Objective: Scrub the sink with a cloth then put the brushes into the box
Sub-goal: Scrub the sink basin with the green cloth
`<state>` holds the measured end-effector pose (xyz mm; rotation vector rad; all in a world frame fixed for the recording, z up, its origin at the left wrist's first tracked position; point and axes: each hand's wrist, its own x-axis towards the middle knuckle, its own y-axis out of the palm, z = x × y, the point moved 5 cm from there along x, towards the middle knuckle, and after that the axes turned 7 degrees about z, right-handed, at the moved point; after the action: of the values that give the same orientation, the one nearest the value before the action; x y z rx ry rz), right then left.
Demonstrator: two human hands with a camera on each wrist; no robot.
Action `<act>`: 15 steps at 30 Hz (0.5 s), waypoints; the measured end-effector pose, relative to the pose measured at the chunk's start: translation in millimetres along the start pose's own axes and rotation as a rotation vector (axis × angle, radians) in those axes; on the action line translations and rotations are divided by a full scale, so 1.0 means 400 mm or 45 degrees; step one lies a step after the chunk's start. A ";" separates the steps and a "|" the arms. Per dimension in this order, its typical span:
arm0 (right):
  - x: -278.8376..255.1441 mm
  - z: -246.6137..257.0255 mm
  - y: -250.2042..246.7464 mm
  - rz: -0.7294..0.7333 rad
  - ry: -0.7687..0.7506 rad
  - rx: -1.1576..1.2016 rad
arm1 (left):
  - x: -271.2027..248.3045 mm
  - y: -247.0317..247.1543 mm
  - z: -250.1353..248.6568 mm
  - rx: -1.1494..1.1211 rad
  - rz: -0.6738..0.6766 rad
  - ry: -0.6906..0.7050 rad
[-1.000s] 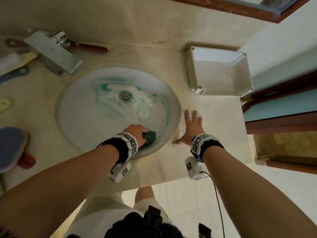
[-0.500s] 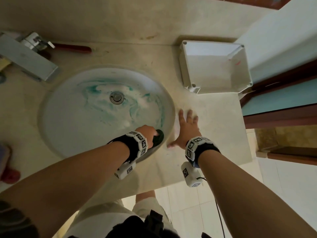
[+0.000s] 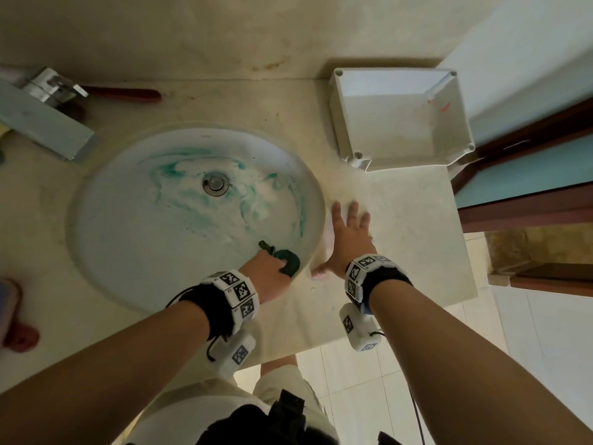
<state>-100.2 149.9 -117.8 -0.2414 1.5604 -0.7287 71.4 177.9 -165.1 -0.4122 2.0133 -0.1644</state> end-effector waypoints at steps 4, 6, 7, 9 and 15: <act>0.001 -0.002 -0.002 -0.009 -0.006 0.011 | -0.037 -0.009 -0.001 0.052 -0.073 0.027; -0.001 -0.006 -0.003 -0.011 -0.007 0.013 | -0.053 -0.015 -0.012 0.054 -0.088 0.035; -0.001 -0.006 -0.003 -0.009 -0.011 0.015 | -0.057 -0.016 -0.015 0.022 -0.111 0.038; -0.005 -0.004 -0.001 -0.004 -0.016 0.019 | -0.064 -0.012 -0.019 -0.064 -0.165 0.054; -0.002 0.000 -0.004 -0.006 -0.009 0.021 | -0.063 0.005 -0.013 -0.012 -0.152 0.052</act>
<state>-100.6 149.0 -116.2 -0.2353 1.5472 -0.7435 76.7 188.4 -142.1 -0.5399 2.0305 -0.2389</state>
